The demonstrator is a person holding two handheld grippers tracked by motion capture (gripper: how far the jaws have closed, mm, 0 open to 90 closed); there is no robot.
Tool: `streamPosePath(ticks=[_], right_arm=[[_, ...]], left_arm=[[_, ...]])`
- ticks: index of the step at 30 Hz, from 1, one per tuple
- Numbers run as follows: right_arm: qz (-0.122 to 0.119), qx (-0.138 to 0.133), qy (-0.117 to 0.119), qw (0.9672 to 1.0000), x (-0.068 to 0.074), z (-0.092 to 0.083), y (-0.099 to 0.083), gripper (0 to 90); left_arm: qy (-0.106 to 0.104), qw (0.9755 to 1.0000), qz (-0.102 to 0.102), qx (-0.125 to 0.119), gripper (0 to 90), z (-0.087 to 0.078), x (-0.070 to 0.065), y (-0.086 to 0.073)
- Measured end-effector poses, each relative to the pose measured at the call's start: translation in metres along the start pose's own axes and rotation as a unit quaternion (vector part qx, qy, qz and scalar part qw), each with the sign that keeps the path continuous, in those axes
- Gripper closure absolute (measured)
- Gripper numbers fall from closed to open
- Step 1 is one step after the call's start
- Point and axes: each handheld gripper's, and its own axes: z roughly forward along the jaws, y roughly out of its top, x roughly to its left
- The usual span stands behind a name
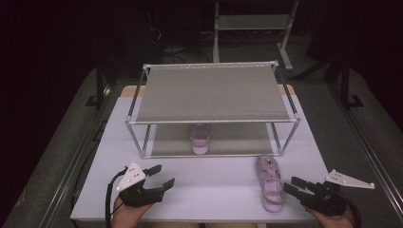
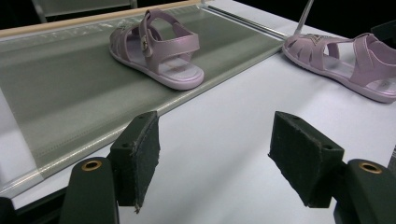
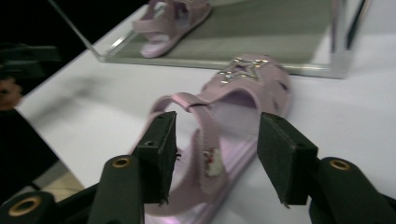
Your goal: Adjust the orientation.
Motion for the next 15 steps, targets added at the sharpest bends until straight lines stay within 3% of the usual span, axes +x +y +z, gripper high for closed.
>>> streamPosePath(ticks=[3,5,8,12,15], right_arm=[[0.008,0.002,0.017,0.9998,0.0,0.003,0.0,44.8],[0.033,-0.001,0.038,0.9987,-0.002,0.006,-0.001,44.9],[0.082,-0.008,0.065,0.9945,-0.009,0.01,-0.003,44.9],[0.121,-0.014,0.073,0.9898,-0.016,0.012,-0.006,45.4],[0.13,-0.02,0.076,0.9884,-0.019,0.013,-0.01,45.7]], left_arm=[[0.001,1.0,-0.001,0.001,32.7,0.0,0.001,0.0],[0.0,1.0,-0.001,0.001,32.7,0.0,0.001,0.0],[0.0,1.0,-0.001,0.001,32.7,-0.001,0.001,0.0],[0.001,1.0,-0.001,-0.001,32.7,-0.002,0.002,0.0],[0.0,1.0,-0.003,-0.001,32.7,-0.001,0.002,0.0]])
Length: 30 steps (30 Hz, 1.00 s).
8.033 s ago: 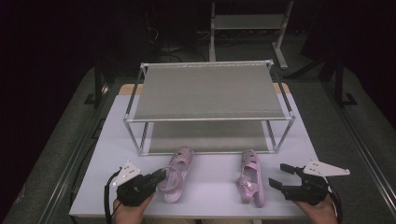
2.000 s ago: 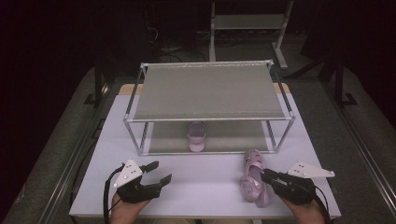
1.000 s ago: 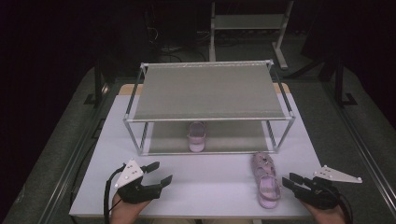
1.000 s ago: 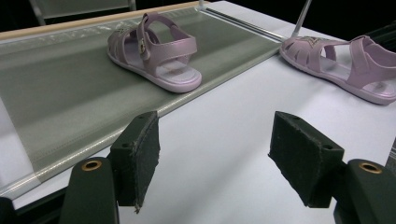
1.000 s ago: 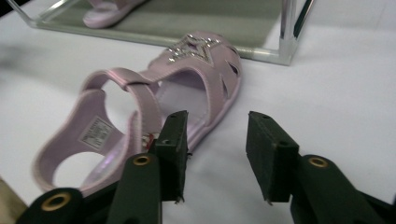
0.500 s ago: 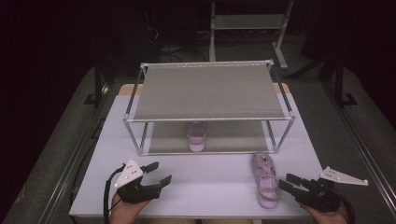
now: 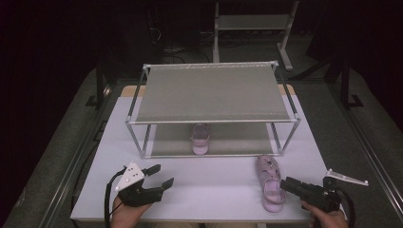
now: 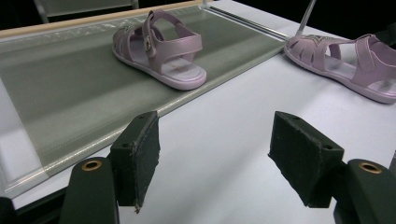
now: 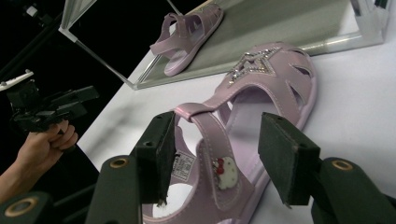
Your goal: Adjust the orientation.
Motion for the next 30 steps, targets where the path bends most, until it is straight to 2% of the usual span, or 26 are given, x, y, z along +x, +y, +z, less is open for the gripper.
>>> streamPosePath(ticks=[2,7,15,18,21,25,27,30], right_arm=[[0.004,-0.003,-0.002,1.0,-0.002,0.001,-0.003,45.6],[0.032,-0.022,0.009,0.9992,-0.006,0.003,-0.011,47.2],[0.041,-0.038,-0.008,0.9984,0.0,0.004,-0.016,48.1],[0.041,-0.038,-0.024,0.9982,0.004,0.006,-0.018,52.1],[0.051,-0.04,-0.039,0.9971,0.007,0.006,-0.02,56.0],[0.058,-0.047,-0.041,0.9964,0.009,0.005,-0.021,63.8],[0.066,-0.047,-0.046,0.9956,0.011,0.004,-0.022,64.6],[0.065,-0.05,-0.059,0.9949,0.014,0.004,-0.022,66.1]], left_arm=[[-0.001,1.0,0.0,0.0,32.7,0.001,0.0,0.0],[-0.002,1.0,0.0,0.002,32.7,0.001,-0.001,0.0],[-0.002,1.0,0.001,0.002,32.8,0.001,-0.001,0.0],[-0.003,1.0,0.001,0.001,32.8,0.0,-0.001,0.0],[-0.003,1.0,0.001,0.0,32.8,0.0,-0.001,0.0],[-0.003,1.0,0.002,0.001,32.8,0.0,-0.001,0.0],[-0.004,1.0,0.002,0.001,32.8,0.0,-0.002,0.001],[-0.004,1.0,0.002,0.0,32.8,0.0,-0.002,0.001]])
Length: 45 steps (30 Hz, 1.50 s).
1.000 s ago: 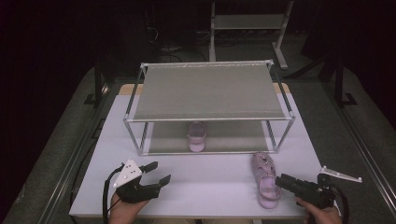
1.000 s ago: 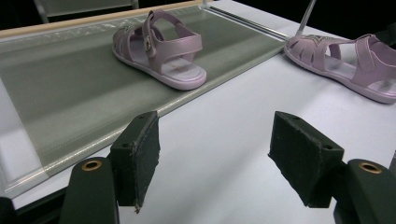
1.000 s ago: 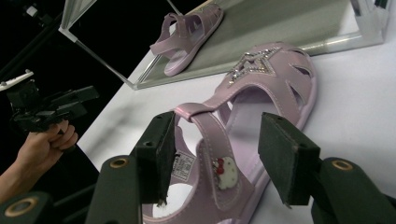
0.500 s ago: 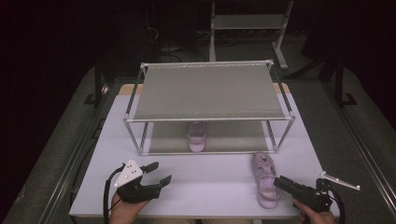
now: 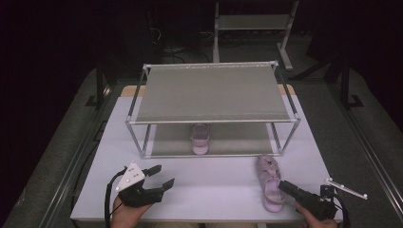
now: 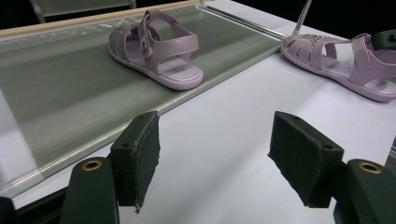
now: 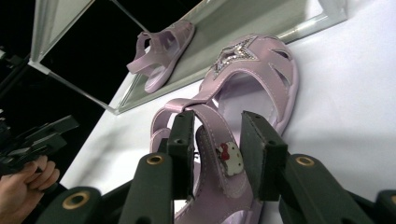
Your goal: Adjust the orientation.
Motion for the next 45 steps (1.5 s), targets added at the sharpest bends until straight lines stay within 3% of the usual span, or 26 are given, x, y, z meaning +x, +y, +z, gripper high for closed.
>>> streamPosePath(ticks=[5,8,12,14,18,21,24,28,37,39,45], right_arm=[[0.002,0.003,-0.008,1.0,0.002,0.0,-0.001,70.1],[-0.006,-0.001,-0.026,0.9996,0.007,-0.001,-0.001,71.6],[-0.034,0.007,-0.06,0.9976,0.013,-0.003,0.0,71.8],[-0.048,0.011,-0.063,0.9968,0.016,-0.002,0.001,70.2],[-0.049,0.024,-0.049,0.9973,0.016,0.004,-0.001,58.6],[-0.044,0.022,-0.046,0.9977,0.015,0.005,-0.002,58.3],[-0.048,0.019,-0.05,0.9975,0.015,0.003,-0.001,67.7],[-0.047,0.011,-0.063,0.9968,0.015,0.0,0.0,70.8],[-0.035,-0.008,-0.065,0.9972,0.01,-0.009,0.003,79.1],[-0.043,-0.012,-0.073,0.9963,0.009,-0.012,0.004,82.5],[-0.034,-0.022,-0.061,0.9973,0.002,-0.017,0.007,83.5]], left_arm=[[0.0,1.0,0.0,0.0,32.9,-0.001,0.0,0.0],[-0.001,1.0,0.0,-0.001,32.9,-0.001,0.0,0.0],[-0.001,1.0,0.0,-0.002,32.9,-0.002,0.0,0.0],[-0.002,1.0,0.0,-0.001,33.0,-0.001,0.0,0.0],[-0.003,1.0,0.002,-0.002,33.0,-0.001,-0.001,0.001],[-0.003,1.0,0.002,-0.002,33.1,-0.001,-0.001,0.001],[-0.003,1.0,0.001,-0.002,33.1,-0.001,-0.001,0.001],[-0.002,1.0,0.003,-0.003,33.2,-0.002,-0.001,0.001],[-0.002,1.0,0.002,-0.004,33.2,-0.002,0.0,0.001],[-0.002,1.0,0.001,-0.004,33.3,-0.002,-0.001,0.001],[-0.002,1.0,0.003,-0.003,33.2,-0.001,-0.002,0.002]])
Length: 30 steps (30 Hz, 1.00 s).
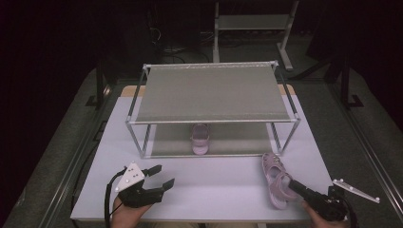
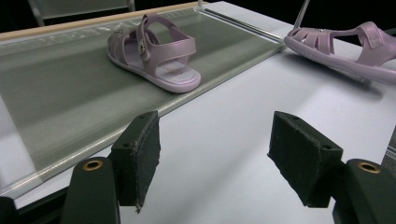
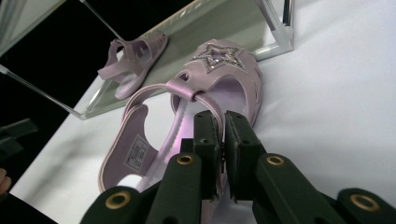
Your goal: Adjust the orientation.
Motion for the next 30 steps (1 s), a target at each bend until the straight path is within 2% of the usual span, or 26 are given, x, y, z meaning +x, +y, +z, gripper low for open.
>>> streamPosePath(ticks=[5,8,20,30], right_arm=[[0.006,-0.009,0.023,0.9997,-0.002,-0.001,0.001,83.8],[-0.002,-0.015,0.033,0.9993,0.001,-0.002,0.001,83.9],[-0.006,-0.02,0.081,0.9965,0.01,0.003,0.002,83.8],[-0.011,-0.016,0.1,0.9948,0.018,0.015,0.004,83.8]], left_arm=[[0.001,1.0,-0.002,-0.001,33.3,0.0,0.0,0.0],[0.0,1.0,-0.003,-0.002,33.2,0.0,0.001,0.0],[0.002,1.0,-0.007,-0.002,32.5,0.0,0.003,0.0],[0.005,0.9999,-0.009,-0.002,30.5,-0.001,0.004,0.0]])
